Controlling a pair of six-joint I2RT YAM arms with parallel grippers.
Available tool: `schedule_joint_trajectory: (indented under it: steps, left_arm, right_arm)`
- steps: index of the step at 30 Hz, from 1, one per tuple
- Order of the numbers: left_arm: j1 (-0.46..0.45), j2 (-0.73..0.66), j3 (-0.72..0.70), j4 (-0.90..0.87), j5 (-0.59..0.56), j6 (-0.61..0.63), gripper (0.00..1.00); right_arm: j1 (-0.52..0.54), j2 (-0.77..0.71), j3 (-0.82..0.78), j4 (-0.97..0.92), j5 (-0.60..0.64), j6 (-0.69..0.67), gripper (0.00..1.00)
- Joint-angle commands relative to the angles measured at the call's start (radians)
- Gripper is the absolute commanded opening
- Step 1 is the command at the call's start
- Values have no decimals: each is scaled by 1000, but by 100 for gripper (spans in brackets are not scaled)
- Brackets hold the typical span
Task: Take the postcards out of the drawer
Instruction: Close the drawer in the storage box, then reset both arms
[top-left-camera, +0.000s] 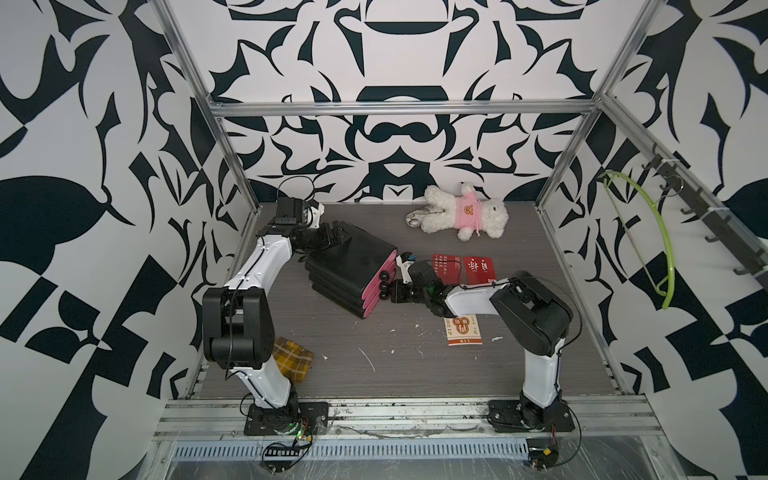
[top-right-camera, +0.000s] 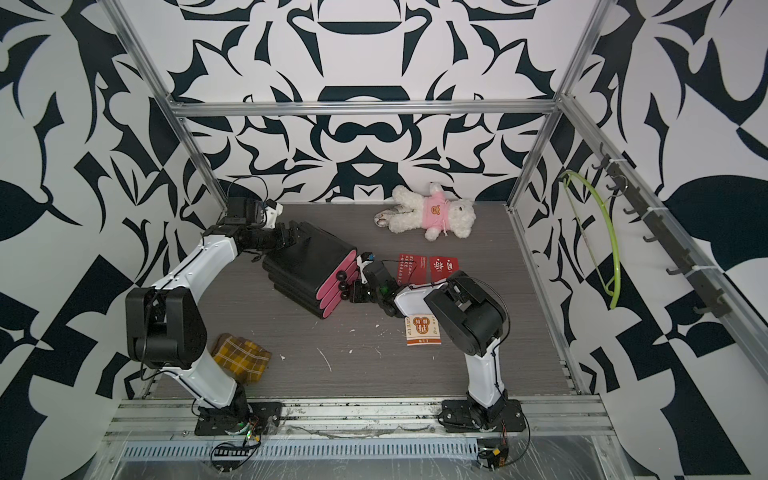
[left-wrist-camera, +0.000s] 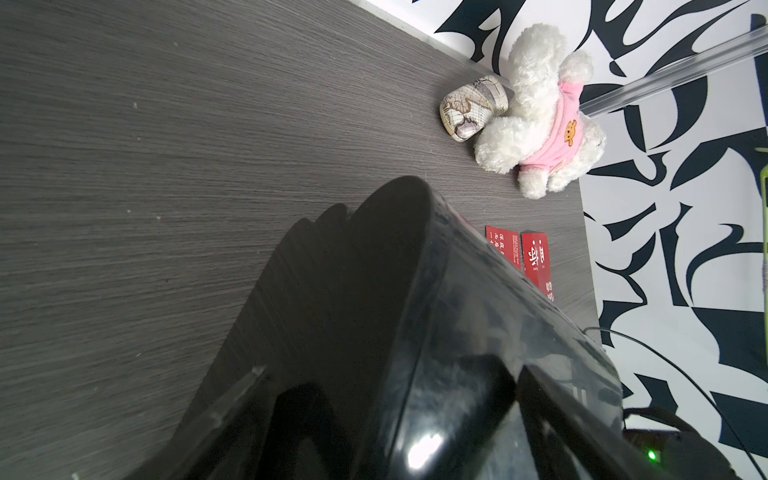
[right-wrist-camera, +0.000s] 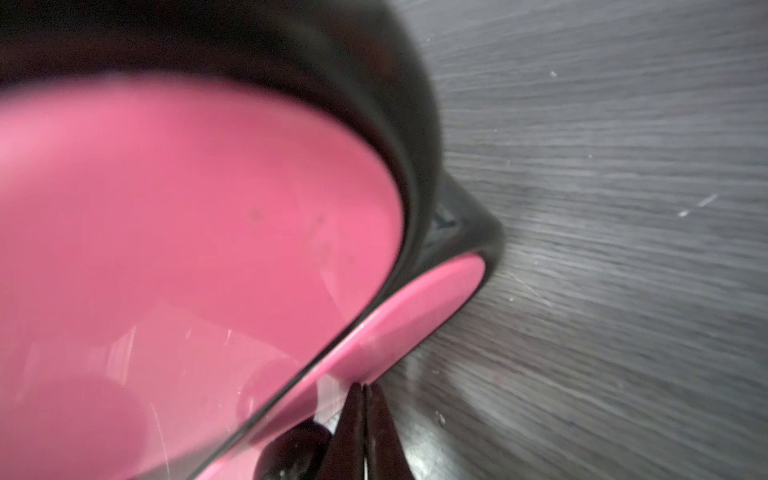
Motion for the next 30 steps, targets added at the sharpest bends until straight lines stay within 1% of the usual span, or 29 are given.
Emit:
schedule_joint_trajectory:
  steps: [1,3,6,7,9,11,14,15,16,17,19,21,22,23,24,26,28,29,30]
  left_arm:
    - [-13,2,6,-31,61,-18,95]
    - [-14,2,8,-35,56,-13,95]
    - [-14,-9,16,-52,21,6,97]
    - [-13,-17,20,-59,0,15,99]
    - [-10,-37,28,-71,-46,33,99]
    - [-2,-62,42,-92,-105,53,99]
    - [27,-125,40,-92,-184,86,99]
    - [38,-153,31,-82,-224,93,99]
    - [50,-180,17,-71,-281,94,99]
    - [61,-208,-1,-57,-335,97,99]
    - [91,-269,-58,-10,-459,105,99]
    - [128,-317,-128,42,-554,100,99]
    - [147,-338,-176,79,-594,92,99]
    - [161,-359,-224,117,-618,87,99]
    - [169,-380,-287,167,-644,90,99]
    - [170,-415,-424,285,-703,135,99]
    - [170,-418,-572,453,-750,177,99]
    - [170,-418,-628,536,-755,193,99]
    - [171,-402,-670,612,-753,210,99]
  right_arm:
    - [8,11,17,193,-48,30,8]
    - [7,26,23,215,-56,43,7]
    - [7,-15,-25,214,-6,35,7]
    - [7,-48,-46,185,19,18,8]
    - [7,-124,-72,80,80,-30,11]
    - [7,-218,-98,-38,169,-81,14]
    - [4,-358,-89,-278,349,-167,22]
    - [1,-397,-70,-371,440,-186,30]
    - [-7,-430,-53,-448,505,-214,39]
    - [-15,-452,-35,-511,551,-241,45]
    - [-51,-489,11,-647,661,-295,58]
    - [-109,-504,53,-754,731,-331,62]
    - [-147,-513,60,-783,767,-343,64]
    - [-185,-522,53,-789,777,-360,65]
    - [-231,-534,40,-784,780,-376,65]
    - [-312,-555,1,-749,803,-404,66]
    - [-390,-575,-68,-647,817,-461,66]
    - [-423,-583,-100,-600,808,-477,66]
    - [-461,-591,-138,-541,768,-497,67]
